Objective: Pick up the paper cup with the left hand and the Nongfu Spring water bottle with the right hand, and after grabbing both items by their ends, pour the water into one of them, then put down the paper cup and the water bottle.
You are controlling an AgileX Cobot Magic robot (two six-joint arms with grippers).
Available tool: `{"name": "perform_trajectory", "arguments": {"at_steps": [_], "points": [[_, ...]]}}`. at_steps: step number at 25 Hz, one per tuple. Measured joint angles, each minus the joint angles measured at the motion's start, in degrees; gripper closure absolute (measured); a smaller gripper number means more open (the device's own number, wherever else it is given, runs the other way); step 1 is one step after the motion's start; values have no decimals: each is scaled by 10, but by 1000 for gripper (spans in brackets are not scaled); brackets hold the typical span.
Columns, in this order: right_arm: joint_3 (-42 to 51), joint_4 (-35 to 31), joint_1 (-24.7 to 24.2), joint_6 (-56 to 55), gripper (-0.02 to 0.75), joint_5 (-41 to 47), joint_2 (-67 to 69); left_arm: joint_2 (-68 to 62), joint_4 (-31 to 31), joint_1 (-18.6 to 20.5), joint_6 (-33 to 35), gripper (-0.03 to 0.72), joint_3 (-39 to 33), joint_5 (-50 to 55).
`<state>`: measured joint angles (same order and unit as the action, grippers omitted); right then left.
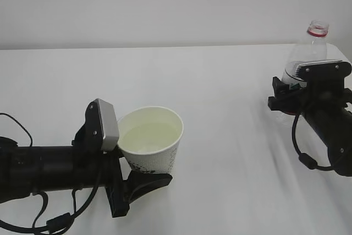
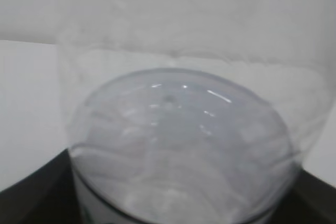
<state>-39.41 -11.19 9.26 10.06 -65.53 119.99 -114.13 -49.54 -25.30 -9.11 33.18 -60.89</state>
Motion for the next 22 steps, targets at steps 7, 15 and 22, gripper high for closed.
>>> {"name": "perform_trajectory", "arguments": {"at_steps": [7, 15, 22], "points": [[1, 0, -1, 1, 102, 0, 0, 0, 1, 0, 0, 178, 0, 5], [20, 0, -1, 3, 101, 0, -42, 0, 5, 0, 0, 178, 0, 5], [50, 3, -1, 3, 101, 0, -67, 0, 5, 0, 0, 178, 0, 5]]}}
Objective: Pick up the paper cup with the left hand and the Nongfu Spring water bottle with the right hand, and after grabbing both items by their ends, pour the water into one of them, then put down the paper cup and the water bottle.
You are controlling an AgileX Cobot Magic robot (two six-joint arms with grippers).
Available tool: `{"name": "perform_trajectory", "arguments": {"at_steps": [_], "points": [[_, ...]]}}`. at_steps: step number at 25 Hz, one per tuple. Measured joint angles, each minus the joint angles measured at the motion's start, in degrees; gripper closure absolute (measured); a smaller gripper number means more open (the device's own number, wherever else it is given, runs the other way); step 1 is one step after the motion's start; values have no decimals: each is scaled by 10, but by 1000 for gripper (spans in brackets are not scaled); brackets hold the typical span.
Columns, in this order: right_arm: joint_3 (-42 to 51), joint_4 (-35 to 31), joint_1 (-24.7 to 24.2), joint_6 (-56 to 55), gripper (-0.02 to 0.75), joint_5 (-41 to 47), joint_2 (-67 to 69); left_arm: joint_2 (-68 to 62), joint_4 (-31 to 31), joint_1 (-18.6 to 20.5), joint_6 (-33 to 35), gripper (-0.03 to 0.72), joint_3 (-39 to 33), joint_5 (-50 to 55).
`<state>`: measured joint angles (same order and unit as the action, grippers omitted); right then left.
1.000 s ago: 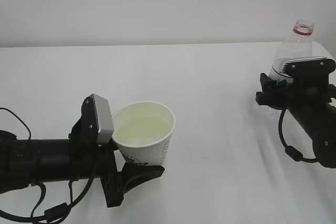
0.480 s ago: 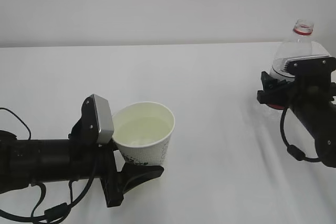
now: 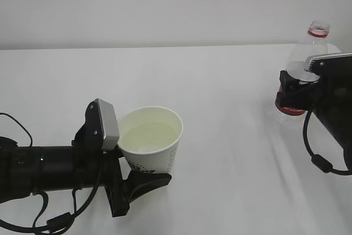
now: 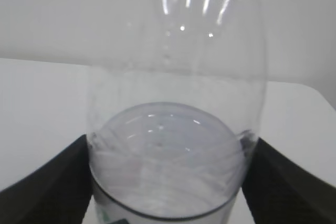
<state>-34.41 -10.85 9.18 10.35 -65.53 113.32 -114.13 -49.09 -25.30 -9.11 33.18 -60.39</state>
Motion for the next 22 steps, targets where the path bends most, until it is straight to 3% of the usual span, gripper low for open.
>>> {"name": "perform_trajectory", "arguments": {"at_steps": [12, 22], "points": [[51, 21, 0, -32, 101, 0, -16, 0, 0, 0, 0, 178, 0, 0], [119, 22, 0, -24, 101, 0, -113, 0, 8, 0, 0, 178, 0, 0]]}}
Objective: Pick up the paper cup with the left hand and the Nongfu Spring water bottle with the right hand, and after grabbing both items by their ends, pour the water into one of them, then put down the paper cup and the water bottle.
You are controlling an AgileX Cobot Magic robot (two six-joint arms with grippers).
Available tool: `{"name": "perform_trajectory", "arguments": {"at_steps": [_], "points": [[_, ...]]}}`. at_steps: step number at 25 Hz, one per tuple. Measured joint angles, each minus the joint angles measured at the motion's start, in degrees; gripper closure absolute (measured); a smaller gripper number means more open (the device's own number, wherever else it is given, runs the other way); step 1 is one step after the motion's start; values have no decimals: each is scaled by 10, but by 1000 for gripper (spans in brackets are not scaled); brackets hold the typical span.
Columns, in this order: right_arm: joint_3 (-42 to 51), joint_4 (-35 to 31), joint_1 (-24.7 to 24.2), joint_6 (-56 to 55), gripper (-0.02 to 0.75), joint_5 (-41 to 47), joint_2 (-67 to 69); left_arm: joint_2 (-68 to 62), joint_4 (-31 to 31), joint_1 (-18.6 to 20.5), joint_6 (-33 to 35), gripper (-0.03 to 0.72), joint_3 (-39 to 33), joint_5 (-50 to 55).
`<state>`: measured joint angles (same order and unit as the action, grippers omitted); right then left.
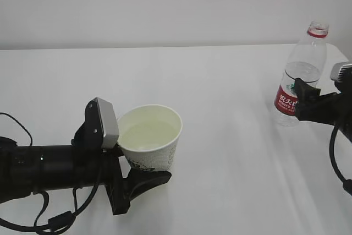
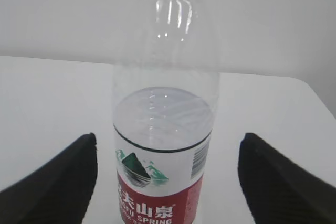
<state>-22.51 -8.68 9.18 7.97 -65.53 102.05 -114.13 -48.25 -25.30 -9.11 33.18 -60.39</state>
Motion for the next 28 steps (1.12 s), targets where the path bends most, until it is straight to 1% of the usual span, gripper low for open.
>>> {"name": "perform_trajectory", "arguments": {"at_steps": [6, 14, 21, 28], "points": [[31, 1, 0, 2, 104, 0, -31, 0, 22, 0, 0, 178, 0, -16], [49, 3, 0, 2, 125, 0, -56, 0, 84, 0, 0, 178, 0, -30], [49, 13, 0, 2, 141, 0, -59, 0, 158, 0, 0, 178, 0, -31], [49, 24, 0, 2, 142, 0, -59, 0, 231, 0, 18, 178, 0, -31]]}}
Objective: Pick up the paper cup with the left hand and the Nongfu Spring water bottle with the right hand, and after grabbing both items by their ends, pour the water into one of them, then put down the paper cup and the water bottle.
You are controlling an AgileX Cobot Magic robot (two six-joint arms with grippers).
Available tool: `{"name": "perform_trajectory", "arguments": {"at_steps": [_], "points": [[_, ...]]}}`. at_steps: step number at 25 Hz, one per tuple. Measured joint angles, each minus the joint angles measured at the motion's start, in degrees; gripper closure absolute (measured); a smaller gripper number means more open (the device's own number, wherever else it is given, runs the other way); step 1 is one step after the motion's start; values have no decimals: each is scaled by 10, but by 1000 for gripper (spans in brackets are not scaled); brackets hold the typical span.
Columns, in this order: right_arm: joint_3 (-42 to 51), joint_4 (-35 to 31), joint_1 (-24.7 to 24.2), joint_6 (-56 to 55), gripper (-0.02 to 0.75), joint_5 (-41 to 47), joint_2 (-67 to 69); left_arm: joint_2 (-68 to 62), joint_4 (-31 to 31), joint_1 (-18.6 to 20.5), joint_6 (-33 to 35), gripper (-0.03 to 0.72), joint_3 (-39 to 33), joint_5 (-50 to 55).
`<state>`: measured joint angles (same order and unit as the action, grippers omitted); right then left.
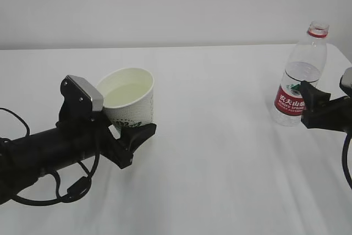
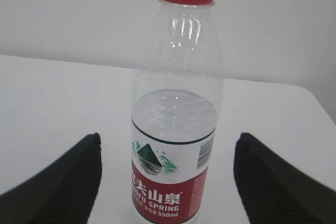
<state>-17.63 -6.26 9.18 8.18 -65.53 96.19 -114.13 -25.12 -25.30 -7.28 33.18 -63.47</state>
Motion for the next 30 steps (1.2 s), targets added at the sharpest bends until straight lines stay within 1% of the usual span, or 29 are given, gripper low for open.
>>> {"name": "perform_trajectory", "arguments": {"at_steps": [14, 22, 27, 30], "points": [[0, 1, 0, 0, 143, 0, 0, 0, 117, 0, 47, 186, 0, 0], [0, 1, 0, 0, 143, 0, 0, 0, 182, 0, 85, 190, 0, 0], [0, 1, 0, 0, 144, 0, 0, 0, 210, 0, 89, 191, 0, 0], [0, 1, 0, 0, 144, 0, 0, 0, 218, 10, 90, 191, 0, 0]]}}
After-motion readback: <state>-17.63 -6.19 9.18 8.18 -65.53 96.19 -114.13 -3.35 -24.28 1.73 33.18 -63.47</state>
